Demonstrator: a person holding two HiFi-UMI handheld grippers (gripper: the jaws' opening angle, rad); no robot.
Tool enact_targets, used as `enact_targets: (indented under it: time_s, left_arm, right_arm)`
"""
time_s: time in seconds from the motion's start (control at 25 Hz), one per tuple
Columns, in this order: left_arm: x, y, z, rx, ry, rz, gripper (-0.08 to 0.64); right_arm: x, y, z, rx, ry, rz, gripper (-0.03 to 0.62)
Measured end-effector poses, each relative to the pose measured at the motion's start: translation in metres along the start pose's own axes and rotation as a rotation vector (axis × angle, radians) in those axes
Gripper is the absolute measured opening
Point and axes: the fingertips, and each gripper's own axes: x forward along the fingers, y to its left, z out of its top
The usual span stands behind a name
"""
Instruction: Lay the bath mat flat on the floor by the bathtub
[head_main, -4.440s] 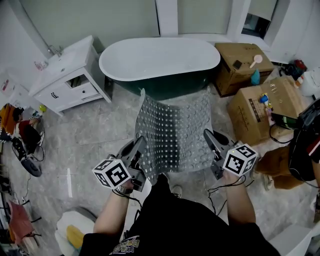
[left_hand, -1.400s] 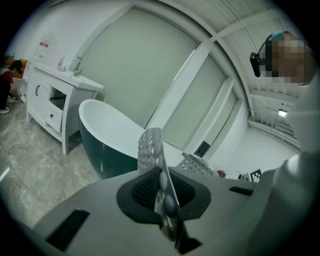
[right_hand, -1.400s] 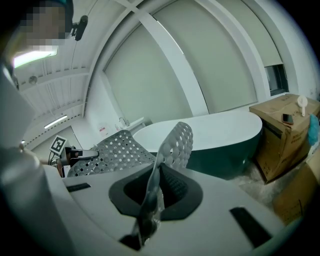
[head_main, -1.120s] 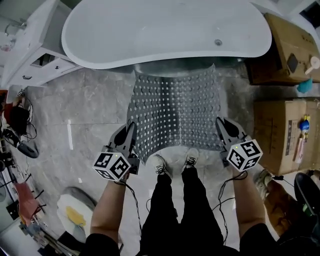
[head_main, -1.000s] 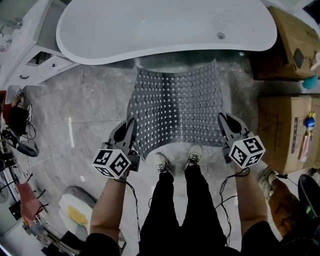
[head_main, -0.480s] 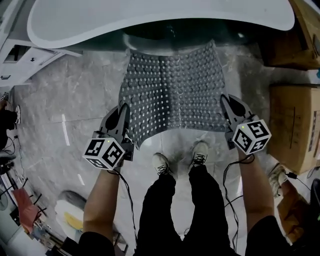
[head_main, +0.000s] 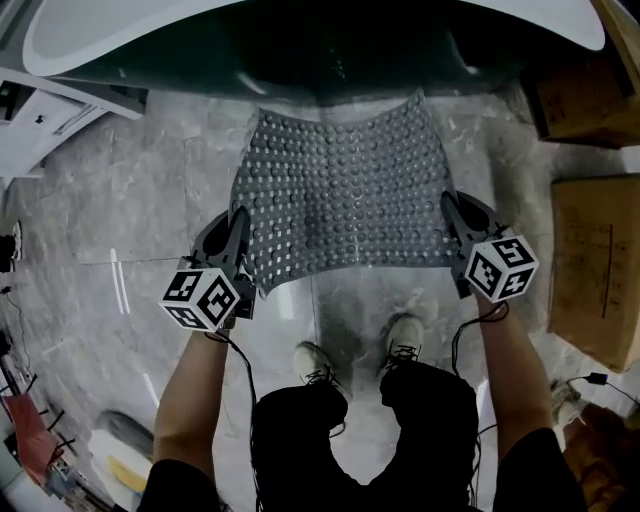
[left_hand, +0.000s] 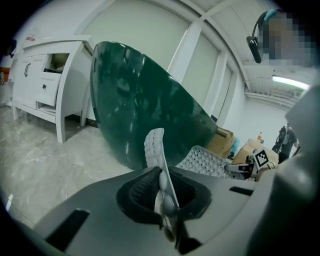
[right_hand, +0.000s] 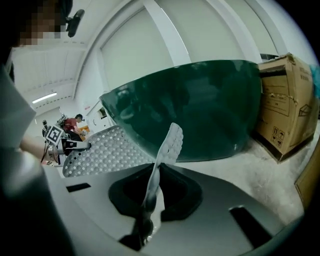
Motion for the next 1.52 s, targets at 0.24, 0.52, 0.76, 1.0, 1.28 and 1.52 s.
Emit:
enact_targets:
  time_s: [0.24, 0.52, 0.76, 1.0, 1.28, 1.52]
  left_arm:
    - [0.036, 0.033, -0.043, 0.013, -0.002, 0.01, 0.032]
    - [0.07, 0.061, -0.072, 0.039, 0.008, 0.026, 0.032]
    - [0.083, 0.083, -0.089, 0.046, 0.015, 0.047, 0.032]
    - [0.09, 0.102, -0.107, 0.054, 0.041, 0.08, 0.032]
    - [0.102, 0.123, -0.129, 0.068, 0.11, 0.132, 0.034]
    - [0.108, 0.144, -0.141, 0.064, 0.162, 0.178, 0.034]
  right_arm:
    - [0.038, -0.029, -0.047, -0.007, 0.005, -0.007, 0.032]
    - [0.067, -0.059, -0.082, -0.024, 0.025, -0.015, 0.032]
    - [0.08, -0.076, -0.099, -0.031, 0.036, -0.033, 0.032]
    - [0.093, -0.093, -0.121, -0.019, 0.082, -0.069, 0.034]
    - [0.101, -0.116, -0.146, -0.028, 0.14, -0.127, 0.034]
    - [0.107, -0.128, -0.163, -0.049, 0.198, -0.163, 0.044]
